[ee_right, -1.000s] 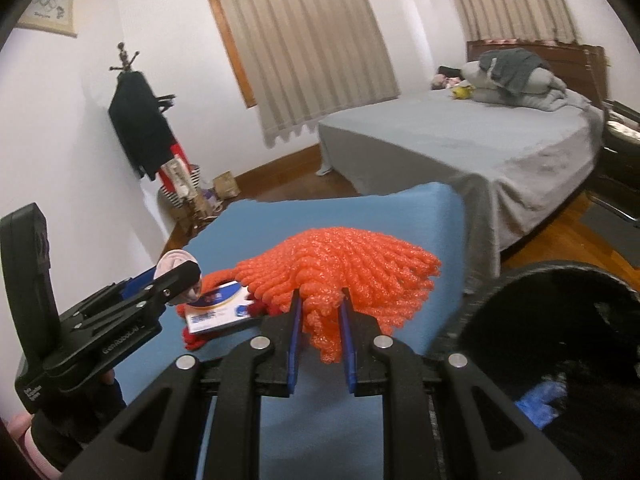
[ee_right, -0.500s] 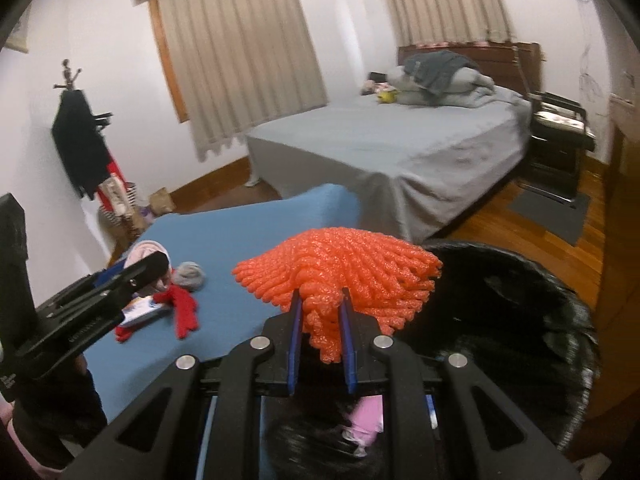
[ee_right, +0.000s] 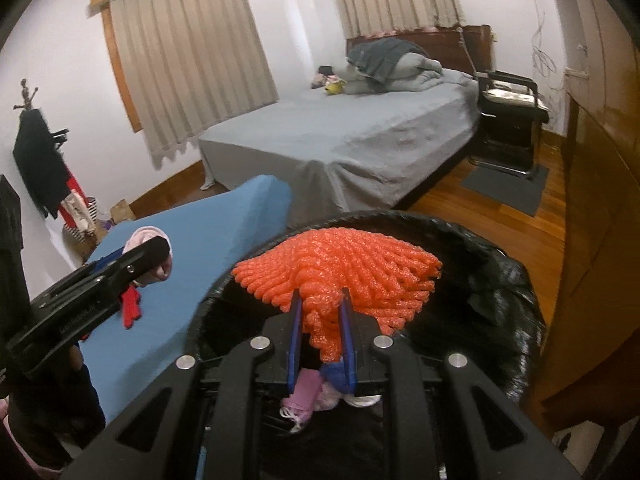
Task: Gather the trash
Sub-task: 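Carry the orange net and pink cloth over the bin and open both grippers, then grasp the second orange foam net from the pile with the left gripper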
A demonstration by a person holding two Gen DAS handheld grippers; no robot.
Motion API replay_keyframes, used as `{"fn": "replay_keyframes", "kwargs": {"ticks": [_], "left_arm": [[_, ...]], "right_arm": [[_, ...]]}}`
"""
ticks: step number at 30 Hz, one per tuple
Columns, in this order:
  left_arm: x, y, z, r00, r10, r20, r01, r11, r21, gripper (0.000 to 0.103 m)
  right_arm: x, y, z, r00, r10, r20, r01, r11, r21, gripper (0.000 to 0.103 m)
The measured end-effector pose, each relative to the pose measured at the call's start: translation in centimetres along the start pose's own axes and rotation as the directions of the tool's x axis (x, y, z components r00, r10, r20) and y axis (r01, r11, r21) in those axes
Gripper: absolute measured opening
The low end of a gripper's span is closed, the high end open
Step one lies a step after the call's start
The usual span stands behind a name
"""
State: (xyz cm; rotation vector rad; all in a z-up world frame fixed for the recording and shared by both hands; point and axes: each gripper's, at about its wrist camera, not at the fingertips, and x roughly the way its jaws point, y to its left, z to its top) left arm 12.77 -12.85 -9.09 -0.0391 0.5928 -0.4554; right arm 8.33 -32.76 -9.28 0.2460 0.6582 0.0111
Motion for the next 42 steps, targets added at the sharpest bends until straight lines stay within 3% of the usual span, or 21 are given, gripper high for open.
{"fn": "replay_keyframes", "kwargs": {"ticks": [5, 8, 13, 15, 19, 25, 27, 30, 37, 42], "left_arm": [[2.4, -1.7, -0.6, 0.997, -0.064, -0.047, 0.064, 0.998, 0.010, 0.041], [3.9, -2.4, -0.9, 0.992, -0.099, -0.083, 0.100, 0.995, 0.004, 0.043], [5.1, -2.9, -1.6, 0.987, -0.111, -0.115, 0.114, 0.993, 0.017, 0.056], [5.1, -2.9, -1.6, 0.988, -0.108, -0.111, 0.110, 0.994, 0.017, 0.063], [4.9, -2.7, -1.4, 0.991, -0.091, -0.102, 0.094, 0.995, 0.021, 0.069], [3.5, -0.9, -0.6, 0.997, -0.038, -0.063, 0.039, 0.999, 0.012, 0.076], [2.6, 0.1, -0.5, 0.999, -0.011, -0.043, 0.011, 1.000, 0.008, 0.080], [1.3, 1.6, -0.4, 0.999, 0.032, -0.024, -0.032, 0.999, 0.004, 0.084], [-2.5, 6.5, -0.7, 0.989, 0.151, 0.006, -0.150, 0.988, -0.032, 0.089], [-5.2, 10.1, -1.4, 0.969, 0.245, 0.023, -0.243, 0.969, -0.046, 0.089]], "right_arm": [[0.5, -1.4, -0.9, 0.999, -0.034, -0.030, 0.034, 0.999, 0.021, 0.017], [0.8, -2.9, -1.4, 0.998, -0.045, -0.046, 0.047, 0.998, 0.040, 0.024], [0.9, -3.7, -2.1, 0.996, -0.065, -0.062, 0.068, 0.996, 0.052, 0.028], [0.8, -3.9, -2.2, 0.995, -0.073, -0.064, 0.077, 0.996, 0.055, 0.037], [0.5, -4.1, -2.2, 0.995, -0.086, -0.055, 0.089, 0.995, 0.050, 0.045], [0.0, -4.1, -1.9, 0.995, -0.096, -0.038, 0.097, 0.994, 0.040, 0.064], [-0.2, -3.5, -1.7, 0.995, -0.100, -0.025, 0.101, 0.994, 0.030, 0.079], [-0.4, -2.4, -1.3, 0.995, -0.100, -0.005, 0.100, 0.995, 0.017, 0.092], [0.3, 1.6, -0.7, 0.998, -0.057, 0.014, 0.057, 0.998, -0.024, 0.097], [1.3, 5.2, -0.5, 1.000, 0.003, 0.021, -0.002, 0.998, -0.062, 0.097]]}}
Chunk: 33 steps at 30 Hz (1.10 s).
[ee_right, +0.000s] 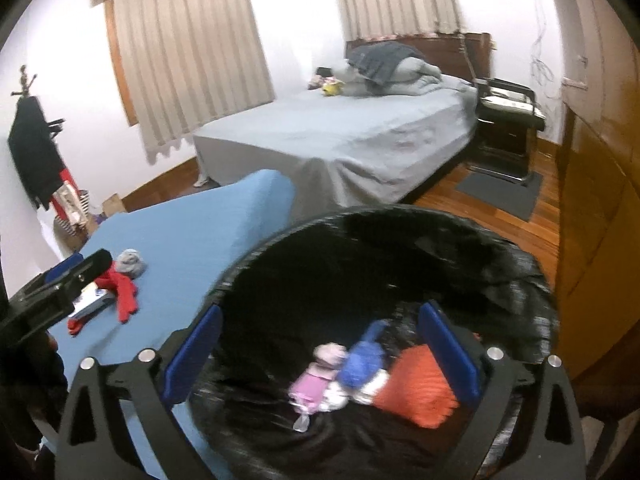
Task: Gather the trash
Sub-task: 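Grasp the second orange foam net from the pile with the left gripper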
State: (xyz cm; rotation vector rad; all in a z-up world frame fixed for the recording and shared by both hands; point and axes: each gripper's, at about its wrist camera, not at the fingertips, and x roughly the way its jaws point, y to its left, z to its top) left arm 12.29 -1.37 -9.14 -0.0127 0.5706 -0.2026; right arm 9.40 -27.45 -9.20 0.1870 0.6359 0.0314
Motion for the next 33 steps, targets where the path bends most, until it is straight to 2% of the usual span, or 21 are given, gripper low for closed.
{"fn": "replay_keyframes", "kwargs": {"ticks": [7, 14, 19, 25, 31, 33], "left_arm": [[-1.7, 6.0, -0.7, 0.993, 0.121, 0.001, -0.120, 0.991, -0.054, 0.089], [-2.4, 10.4, -1.1, 0.980, 0.201, 0.002, -0.200, 0.975, -0.101, 0.089], [-2.1, 12.8, -0.6, 0.973, 0.229, 0.004, -0.227, 0.965, -0.131, 0.089], [0.0, 14.5, 0.3, 0.970, 0.244, -0.006, -0.242, 0.960, -0.141, 0.087], [2.8, 15.8, 0.0, 0.965, 0.256, -0.055, -0.261, 0.956, -0.136, 0.080], [3.6, 16.0, -0.2, 0.963, 0.258, -0.074, -0.266, 0.955, -0.133, 0.075]], "right_arm": [[2.2, 5.8, 0.5, 0.995, 0.098, -0.010, -0.099, 0.994, -0.054, 0.097], [4.5, 11.1, 1.2, 0.984, 0.177, -0.022, -0.178, 0.978, -0.105, 0.097], [6.2, 13.5, 1.9, 0.978, 0.206, -0.031, -0.209, 0.971, -0.115, 0.097], [8.3, 15.5, 2.4, 0.974, 0.222, -0.045, -0.226, 0.966, -0.124, 0.097], [10.1, 16.9, 2.2, 0.971, 0.229, -0.070, -0.236, 0.963, -0.131, 0.097], [10.9, 17.1, 2.3, 0.970, 0.230, -0.080, -0.239, 0.962, -0.131, 0.097]]}}
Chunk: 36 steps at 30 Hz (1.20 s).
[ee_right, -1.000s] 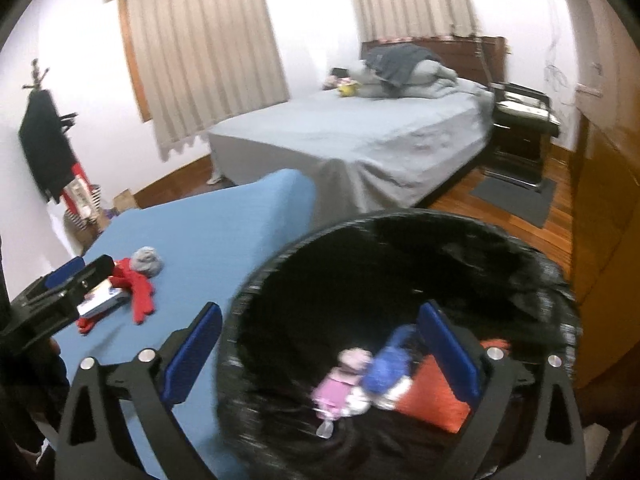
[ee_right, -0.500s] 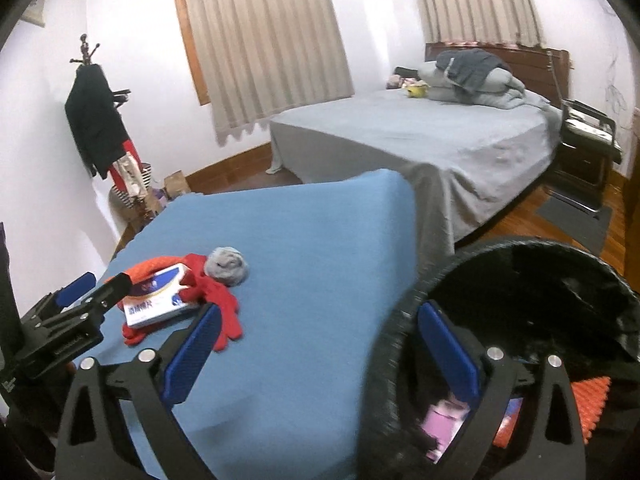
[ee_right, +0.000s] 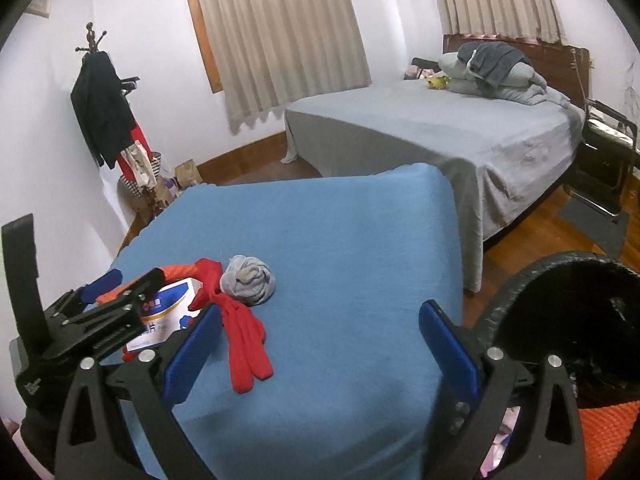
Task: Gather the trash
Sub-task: 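Grasp the second orange foam net from the pile with the left gripper, then grasp the grey rolled sock with the right gripper while the left gripper lifts the orange net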
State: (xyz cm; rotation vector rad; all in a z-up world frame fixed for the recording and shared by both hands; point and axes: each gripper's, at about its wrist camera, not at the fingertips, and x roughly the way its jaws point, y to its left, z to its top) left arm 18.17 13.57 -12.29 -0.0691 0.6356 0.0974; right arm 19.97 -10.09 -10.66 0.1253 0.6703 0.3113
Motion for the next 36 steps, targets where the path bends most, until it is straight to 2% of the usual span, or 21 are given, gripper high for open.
{"fn": "replay_keyframes", "kwargs": {"ticks": [5, 7, 11, 17, 19, 31, 34, 36], "left_arm": [[0.7, 0.4, -0.5, 1.000, 0.016, -0.016, -0.016, 1.000, 0.008, 0.064], [0.9, 0.8, -0.5, 1.000, 0.018, -0.020, -0.017, 1.000, 0.009, 0.055], [1.2, 1.7, -0.4, 1.000, 0.002, -0.022, -0.002, 1.000, -0.009, 0.029], [0.9, 2.8, -0.1, 1.000, -0.015, -0.001, 0.015, 0.999, -0.041, 0.015], [0.8, 2.9, 0.1, 1.000, 0.007, 0.005, -0.007, 0.999, -0.041, 0.014], [0.4, 3.4, 0.9, 0.999, -0.009, 0.048, 0.012, 0.998, -0.057, 0.012], [0.6, 3.3, 0.8, 0.999, -0.008, 0.044, 0.010, 0.998, -0.056, 0.012], [0.9, 3.4, 0.6, 0.999, -0.008, 0.036, 0.010, 0.998, -0.057, 0.012]], "right_arm": [[1.4, 0.5, 0.1, 1.000, 0.006, -0.012, -0.006, 1.000, -0.005, 0.097], [1.8, 0.7, 0.2, 1.000, 0.009, -0.018, -0.009, 1.000, -0.005, 0.097], [2.9, 1.4, 0.3, 1.000, 0.018, -0.025, -0.018, 1.000, -0.014, 0.097], [5.1, 2.6, 0.7, 0.999, 0.031, -0.027, -0.032, 0.999, -0.029, 0.097], [6.0, 2.8, 0.9, 0.999, 0.033, -0.033, -0.034, 0.999, -0.027, 0.096], [10.4, 5.2, 0.8, 0.988, 0.096, -0.118, -0.104, 0.993, -0.062, 0.085], [11.3, 5.2, 0.4, 0.982, 0.105, -0.159, -0.116, 0.991, -0.065, 0.076], [11.7, 5.3, 0.3, 0.975, 0.130, -0.183, -0.142, 0.988, -0.060, 0.063]]}}
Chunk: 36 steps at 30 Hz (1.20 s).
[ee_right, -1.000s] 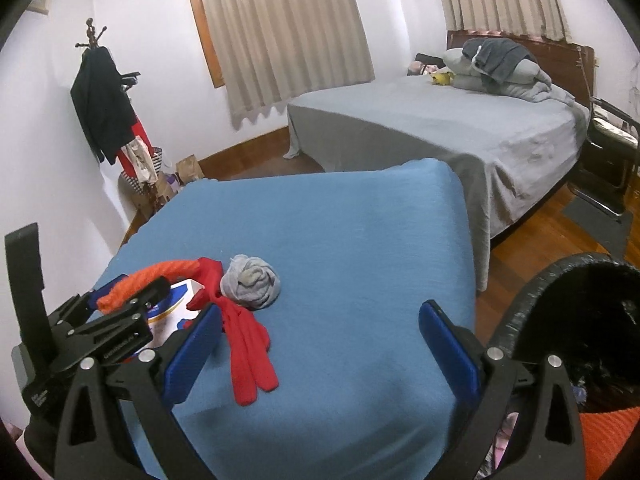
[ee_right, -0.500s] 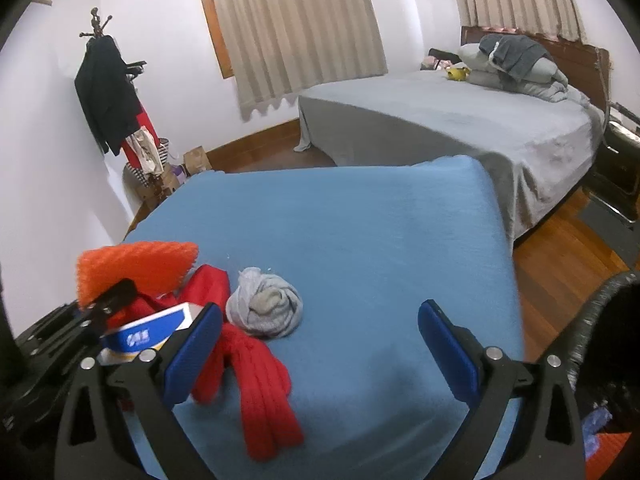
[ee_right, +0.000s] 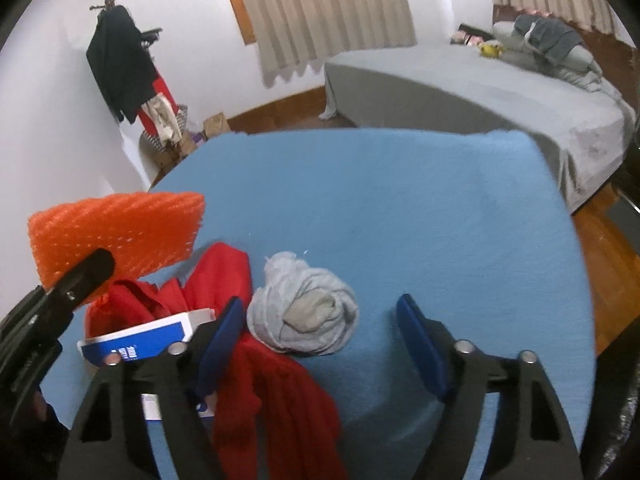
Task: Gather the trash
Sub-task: 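Grasp the grey rolled sock with the right gripper while the left gripper lifts the orange net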
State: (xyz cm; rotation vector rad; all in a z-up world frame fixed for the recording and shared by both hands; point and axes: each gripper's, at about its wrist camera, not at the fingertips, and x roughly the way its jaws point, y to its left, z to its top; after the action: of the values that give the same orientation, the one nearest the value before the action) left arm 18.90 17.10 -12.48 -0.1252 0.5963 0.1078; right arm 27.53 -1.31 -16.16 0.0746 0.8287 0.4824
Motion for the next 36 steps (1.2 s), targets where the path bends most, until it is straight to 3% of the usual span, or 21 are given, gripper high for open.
{"fn": "replay_keyframes", "kwargs": {"ticks": [2, 5, 22, 36], "left_arm": [[0.2, 0.0, -0.2, 1.000, -0.003, -0.005, 0.003, 1.000, -0.003, 0.012], [0.1, -0.1, -0.1, 1.000, -0.005, -0.003, 0.005, 1.000, 0.000, 0.012], [-4.1, -2.8, 1.4, 0.994, -0.063, 0.092, 0.060, 0.998, 0.035, 0.012], [-8.1, -8.2, 0.6, 0.978, -0.168, 0.120, 0.161, 0.985, 0.068, 0.012]], "right_arm": [[0.0, 0.1, 0.0, 0.999, 0.034, -0.010, -0.034, 0.999, -0.004, 0.052], [-0.4, 0.3, 0.0, 0.999, 0.040, -0.009, -0.040, 0.999, -0.019, 0.049], [-9.0, -0.3, -0.1, 0.987, 0.015, 0.160, -0.016, 1.000, 0.005, 0.049], [-16.3, -2.8, -1.7, 0.974, -0.034, 0.223, 0.025, 0.999, 0.044, 0.049]]}}
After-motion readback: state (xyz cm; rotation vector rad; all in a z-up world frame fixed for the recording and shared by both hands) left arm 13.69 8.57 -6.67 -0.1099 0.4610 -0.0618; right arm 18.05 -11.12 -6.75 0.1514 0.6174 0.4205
